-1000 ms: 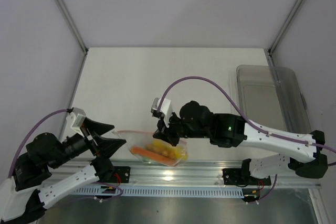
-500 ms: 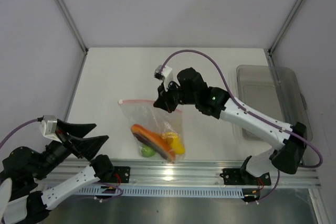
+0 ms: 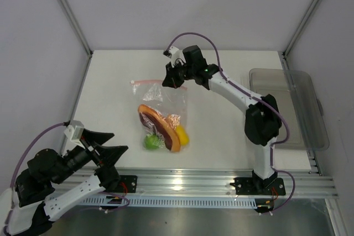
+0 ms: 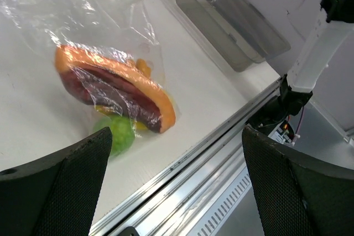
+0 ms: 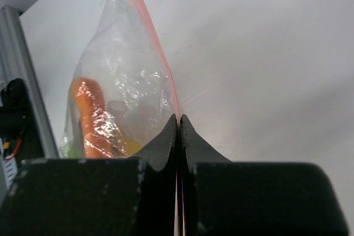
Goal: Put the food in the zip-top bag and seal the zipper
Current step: Place the zipper food storage bag at the center of the board.
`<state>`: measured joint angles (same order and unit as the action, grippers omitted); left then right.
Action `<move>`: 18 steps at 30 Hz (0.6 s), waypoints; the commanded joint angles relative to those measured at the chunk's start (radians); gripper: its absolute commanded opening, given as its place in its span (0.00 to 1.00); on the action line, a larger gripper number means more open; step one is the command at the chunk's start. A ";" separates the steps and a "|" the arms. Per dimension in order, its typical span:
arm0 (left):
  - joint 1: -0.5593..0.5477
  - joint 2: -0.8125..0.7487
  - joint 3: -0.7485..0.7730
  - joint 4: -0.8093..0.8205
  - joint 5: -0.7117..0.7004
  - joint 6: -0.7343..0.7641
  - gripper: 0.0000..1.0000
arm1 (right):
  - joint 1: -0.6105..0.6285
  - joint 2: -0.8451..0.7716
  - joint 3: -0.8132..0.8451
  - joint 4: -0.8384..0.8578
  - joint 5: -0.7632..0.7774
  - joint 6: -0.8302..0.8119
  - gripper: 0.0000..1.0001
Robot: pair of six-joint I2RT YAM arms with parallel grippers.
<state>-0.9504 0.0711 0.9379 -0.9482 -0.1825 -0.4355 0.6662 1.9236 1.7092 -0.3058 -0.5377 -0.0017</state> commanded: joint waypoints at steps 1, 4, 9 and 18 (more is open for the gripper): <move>0.002 -0.025 -0.039 0.055 0.026 0.014 1.00 | -0.040 0.151 0.156 0.007 -0.091 -0.052 0.00; 0.002 -0.024 -0.051 0.069 -0.003 0.009 1.00 | -0.057 0.311 0.315 -0.047 -0.114 -0.063 0.00; 0.002 0.033 -0.042 0.101 -0.006 -0.006 1.00 | -0.079 0.494 0.469 -0.050 -0.128 -0.003 0.00; 0.002 0.091 -0.079 0.155 -0.008 0.003 1.00 | -0.088 0.587 0.437 0.045 -0.160 0.074 0.09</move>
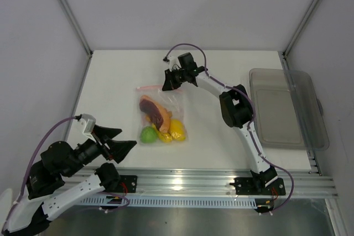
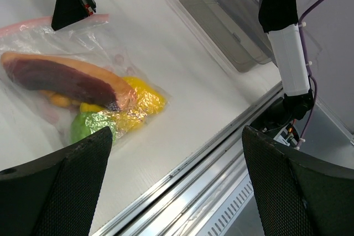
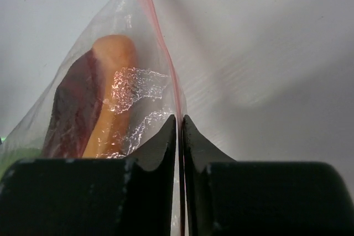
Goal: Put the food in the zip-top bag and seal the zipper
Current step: Place the zipper food storage bag at the center of the board, then reset both arms
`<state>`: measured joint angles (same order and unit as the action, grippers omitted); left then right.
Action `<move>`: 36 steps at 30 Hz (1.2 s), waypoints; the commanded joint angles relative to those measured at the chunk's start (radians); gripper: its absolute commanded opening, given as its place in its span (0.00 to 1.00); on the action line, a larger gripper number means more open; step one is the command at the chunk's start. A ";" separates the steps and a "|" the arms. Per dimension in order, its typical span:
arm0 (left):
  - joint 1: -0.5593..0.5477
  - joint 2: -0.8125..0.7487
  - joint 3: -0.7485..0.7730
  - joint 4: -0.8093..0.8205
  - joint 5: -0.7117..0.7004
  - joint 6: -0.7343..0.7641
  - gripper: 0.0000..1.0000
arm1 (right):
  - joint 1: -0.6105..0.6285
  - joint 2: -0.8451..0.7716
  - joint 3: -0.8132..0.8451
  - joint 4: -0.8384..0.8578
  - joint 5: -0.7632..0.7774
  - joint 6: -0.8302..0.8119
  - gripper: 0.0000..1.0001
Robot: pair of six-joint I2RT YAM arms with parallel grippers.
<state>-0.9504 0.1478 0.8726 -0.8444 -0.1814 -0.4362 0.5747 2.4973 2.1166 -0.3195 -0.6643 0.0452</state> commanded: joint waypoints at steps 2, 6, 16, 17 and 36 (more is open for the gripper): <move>0.002 0.018 -0.018 0.051 -0.012 -0.001 1.00 | 0.002 0.018 0.029 0.065 -0.020 0.027 0.18; 0.002 0.032 -0.020 0.036 -0.038 -0.032 1.00 | -0.004 0.012 0.071 0.043 0.024 0.027 0.48; 0.002 0.144 -0.010 0.073 -0.013 -0.061 1.00 | -0.026 -0.165 0.111 -0.084 0.212 0.036 0.99; 0.002 0.159 -0.017 0.102 -0.001 -0.064 0.99 | -0.024 -0.228 0.065 -0.095 0.236 0.044 0.99; 0.249 0.507 -0.247 0.744 0.377 -0.162 0.99 | 0.062 -1.132 -1.020 0.032 0.850 0.240 0.99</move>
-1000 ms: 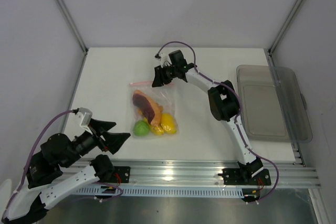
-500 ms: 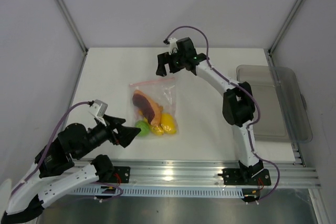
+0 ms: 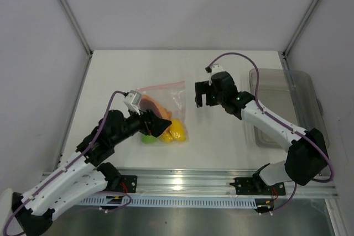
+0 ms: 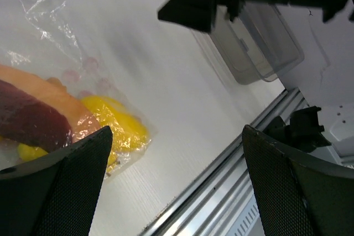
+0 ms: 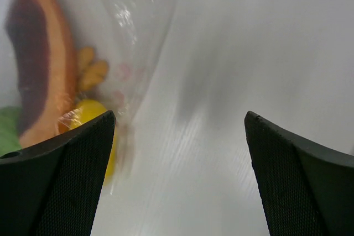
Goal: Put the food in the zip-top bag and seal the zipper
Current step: Reset both arms
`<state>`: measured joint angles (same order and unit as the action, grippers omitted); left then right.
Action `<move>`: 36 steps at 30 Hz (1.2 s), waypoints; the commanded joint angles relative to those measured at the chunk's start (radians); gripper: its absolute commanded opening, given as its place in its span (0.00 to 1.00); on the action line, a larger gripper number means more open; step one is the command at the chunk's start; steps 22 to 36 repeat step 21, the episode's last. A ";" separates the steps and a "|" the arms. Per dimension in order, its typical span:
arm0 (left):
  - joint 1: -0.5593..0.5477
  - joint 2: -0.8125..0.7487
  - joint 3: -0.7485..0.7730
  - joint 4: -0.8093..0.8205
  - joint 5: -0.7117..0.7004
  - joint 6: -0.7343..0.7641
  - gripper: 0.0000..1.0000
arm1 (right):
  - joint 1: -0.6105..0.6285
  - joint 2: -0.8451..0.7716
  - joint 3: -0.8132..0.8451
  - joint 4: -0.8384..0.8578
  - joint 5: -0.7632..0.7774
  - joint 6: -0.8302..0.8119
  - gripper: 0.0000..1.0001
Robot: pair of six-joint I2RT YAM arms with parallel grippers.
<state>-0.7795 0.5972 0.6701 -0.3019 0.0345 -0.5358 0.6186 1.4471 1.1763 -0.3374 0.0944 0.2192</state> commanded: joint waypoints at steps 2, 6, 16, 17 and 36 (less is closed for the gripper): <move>0.157 0.079 -0.099 0.294 0.235 -0.082 0.99 | 0.036 -0.120 -0.167 0.067 0.108 0.086 1.00; 0.282 0.098 -0.213 0.490 0.318 -0.087 1.00 | 0.052 -0.189 -0.300 0.153 0.123 0.120 0.99; 0.418 -0.009 -0.496 0.871 0.439 -0.182 1.00 | 0.115 -0.358 -0.659 0.498 0.156 0.197 0.99; 0.418 -0.052 -0.504 0.876 0.436 -0.181 0.99 | 0.118 -0.381 -0.676 0.512 0.156 0.201 0.99; 0.418 -0.176 -0.587 0.874 0.413 -0.193 1.00 | 0.148 -0.453 -0.794 0.647 0.116 0.195 1.00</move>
